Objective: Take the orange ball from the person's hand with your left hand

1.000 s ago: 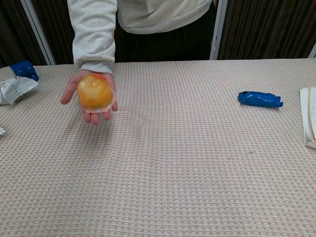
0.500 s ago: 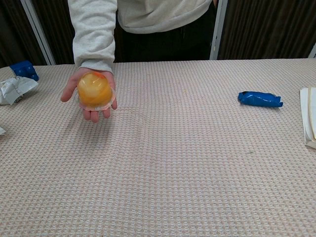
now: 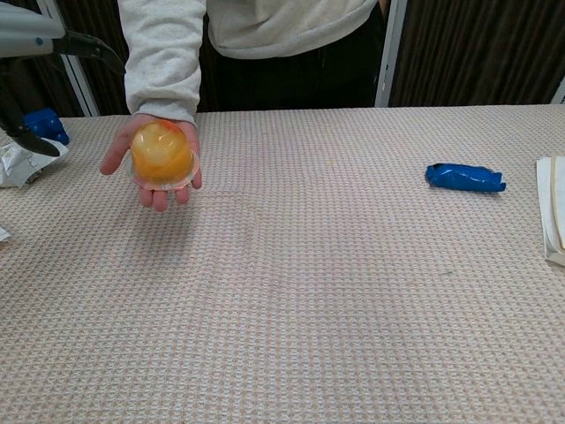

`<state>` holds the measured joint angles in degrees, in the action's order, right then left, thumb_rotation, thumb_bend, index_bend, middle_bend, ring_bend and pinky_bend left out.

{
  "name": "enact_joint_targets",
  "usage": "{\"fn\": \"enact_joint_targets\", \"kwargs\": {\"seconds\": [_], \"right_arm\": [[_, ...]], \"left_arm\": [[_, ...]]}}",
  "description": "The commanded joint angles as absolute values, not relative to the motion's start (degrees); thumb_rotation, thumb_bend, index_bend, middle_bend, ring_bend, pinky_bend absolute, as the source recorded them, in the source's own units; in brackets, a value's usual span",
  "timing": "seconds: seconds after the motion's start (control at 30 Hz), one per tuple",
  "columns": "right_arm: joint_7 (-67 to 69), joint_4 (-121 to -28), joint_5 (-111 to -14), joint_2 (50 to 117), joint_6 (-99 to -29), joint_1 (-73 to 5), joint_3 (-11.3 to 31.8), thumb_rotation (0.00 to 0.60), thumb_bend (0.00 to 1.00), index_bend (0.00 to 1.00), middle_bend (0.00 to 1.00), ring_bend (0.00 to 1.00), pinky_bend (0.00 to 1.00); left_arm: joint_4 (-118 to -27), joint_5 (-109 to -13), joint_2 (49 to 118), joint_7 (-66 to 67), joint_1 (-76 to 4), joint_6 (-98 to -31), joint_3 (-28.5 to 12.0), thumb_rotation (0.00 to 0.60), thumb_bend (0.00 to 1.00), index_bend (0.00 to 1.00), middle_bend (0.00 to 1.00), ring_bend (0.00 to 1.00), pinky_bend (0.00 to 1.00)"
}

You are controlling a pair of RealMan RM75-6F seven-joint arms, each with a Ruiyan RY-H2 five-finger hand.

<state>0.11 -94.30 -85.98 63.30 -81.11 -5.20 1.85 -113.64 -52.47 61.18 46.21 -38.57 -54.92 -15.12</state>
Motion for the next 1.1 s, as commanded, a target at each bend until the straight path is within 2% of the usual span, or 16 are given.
{"fn": "enact_joint_targets", "kwargs": {"seconds": [0.03, 0.17, 0.4, 0.53, 0.63, 0.7, 0.8, 1.1], "right_arm": [[0.25, -94.31, -85.91, 63.22, -81.07, -5.17, 1.84, 0.6, 0.14, 0.05, 0.0, 0.0, 0.0], [0.51, -94.37, -85.76, 63.07, -80.88, -5.19, 1.83, 0.6, 0.14, 0.05, 0.0, 0.0, 0.0], [0.64, -94.48, -85.84, 62.95, -80.79, -5.21, 1.74, 0.6, 0.14, 0.05, 0.0, 0.0, 0.0], [0.55, -94.48, -85.83, 62.95, -80.86, -5.17, 1.75, 0.6, 0.14, 0.05, 0.0, 0.0, 0.0], [0.74, -94.48, -85.63, 62.89, -80.81, -5.14, 1.79, 0.6, 0.14, 0.05, 0.0, 0.0, 0.0], [0.76, -94.48, -85.65, 62.86, -80.87, -5.12, 1.81, 0.6, 0.14, 0.05, 0.0, 0.0, 0.0], [0.69, -94.48, -85.64, 62.88, -80.88, -5.11, 1.8, 0.6, 0.14, 0.05, 0.0, 0.0, 0.0], [0.53, -94.59, -85.41, 62.9, -80.93, -5.03, 1.85, 0.6, 0.14, 0.05, 0.0, 0.0, 0.0]], "left_arm": [[-111.53, -39.57, 65.84, 55.05, -47.66, -53.31, -16.4, 0.6, 0.18, 0.17, 0.09, 0.1, 0.21], [-110.43, -33.18, 69.08, 58.6, -51.78, -54.96, -15.63, 0.6, 0.23, 0.21, 0.1, 0.11, 0.22], [-108.29, -26.49, 74.11, 62.55, -56.59, -58.61, -13.58, 0.6, 0.24, 0.23, 0.11, 0.12, 0.23], [-107.03, -24.32, 76.03, 62.81, -57.94, -60.03, -13.3, 0.6, 0.34, 0.37, 0.2, 0.2, 0.3], [-106.7, -23.67, 76.79, 63.57, -58.95, -61.47, -12.62, 0.6, 0.44, 0.52, 0.33, 0.31, 0.4], [-106.76, -24.23, 77.05, 63.39, -59.11, -62.51, -12.49, 0.6, 0.54, 0.66, 0.46, 0.42, 0.48], [-106.53, -28.14, 78.0, 61.65, -58.64, -65.18, -12.31, 0.6, 0.6, 0.77, 0.55, 0.5, 0.56], [-109.0, -37.15, 76.84, 56.62, -56.67, -67.56, -11.08, 0.6, 0.6, 0.79, 0.58, 0.52, 0.57]]}}
